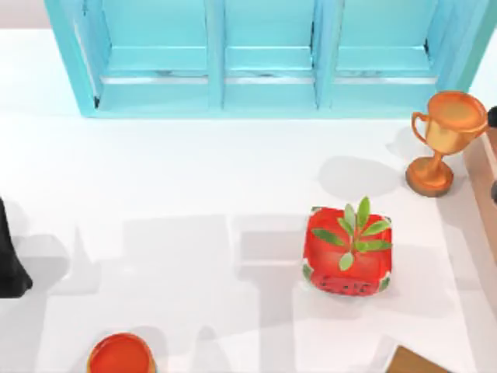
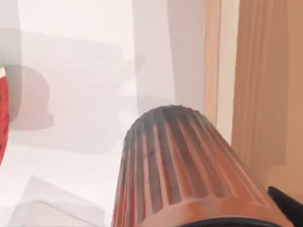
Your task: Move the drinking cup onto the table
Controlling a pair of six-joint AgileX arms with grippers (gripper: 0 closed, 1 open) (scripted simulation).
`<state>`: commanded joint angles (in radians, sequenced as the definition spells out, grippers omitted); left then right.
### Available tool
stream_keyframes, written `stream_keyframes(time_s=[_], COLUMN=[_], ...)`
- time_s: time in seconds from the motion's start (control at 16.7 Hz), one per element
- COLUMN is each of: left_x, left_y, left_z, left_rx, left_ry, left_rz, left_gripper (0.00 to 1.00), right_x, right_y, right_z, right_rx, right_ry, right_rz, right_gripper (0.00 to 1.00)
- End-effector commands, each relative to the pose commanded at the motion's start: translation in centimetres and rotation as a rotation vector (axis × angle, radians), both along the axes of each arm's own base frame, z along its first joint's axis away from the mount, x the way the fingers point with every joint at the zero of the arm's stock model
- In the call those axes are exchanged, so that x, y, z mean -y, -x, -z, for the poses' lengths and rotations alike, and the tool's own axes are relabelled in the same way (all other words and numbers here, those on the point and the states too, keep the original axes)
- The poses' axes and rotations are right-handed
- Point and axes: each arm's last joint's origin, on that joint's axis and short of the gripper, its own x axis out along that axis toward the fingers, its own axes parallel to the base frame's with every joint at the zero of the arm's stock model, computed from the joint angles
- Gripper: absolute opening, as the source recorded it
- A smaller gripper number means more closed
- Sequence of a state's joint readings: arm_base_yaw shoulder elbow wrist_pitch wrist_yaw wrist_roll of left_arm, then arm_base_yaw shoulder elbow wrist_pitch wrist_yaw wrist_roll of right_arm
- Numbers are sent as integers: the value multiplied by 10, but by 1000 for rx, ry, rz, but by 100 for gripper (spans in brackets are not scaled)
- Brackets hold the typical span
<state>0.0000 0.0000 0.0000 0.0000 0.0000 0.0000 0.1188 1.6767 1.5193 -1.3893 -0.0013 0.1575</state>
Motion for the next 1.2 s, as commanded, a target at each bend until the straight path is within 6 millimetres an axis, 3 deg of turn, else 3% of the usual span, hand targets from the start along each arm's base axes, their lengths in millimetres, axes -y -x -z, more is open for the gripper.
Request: stream_keyframes(time_s=[0.18,0.36,0.54,0.72,0.96,1.2], left_x=[0,0,0,0,0,0], left_y=[0,0,0,0,0,0], left_z=[0,0,0,0,0,0], left_rx=[0,0,0,0,0,0], left_ry=[0,0,0,0,0,0], left_rz=[0,0,0,0,0,0], left_gripper=[100,100,100,100,100,100], right_x=[-59,-130,-201,-260,-303,-305], right_y=[-19,-27,-20,-4,15,17], right_z=[-11,-15,-10,5,24,25], right_rx=[7,10,5,-9,-28,-29], right_ry=[1,5,17,42,81,84], right_rz=[-1,-8,-13,-20,-25,-25], right_gripper=[0,0,0,0,0,0])
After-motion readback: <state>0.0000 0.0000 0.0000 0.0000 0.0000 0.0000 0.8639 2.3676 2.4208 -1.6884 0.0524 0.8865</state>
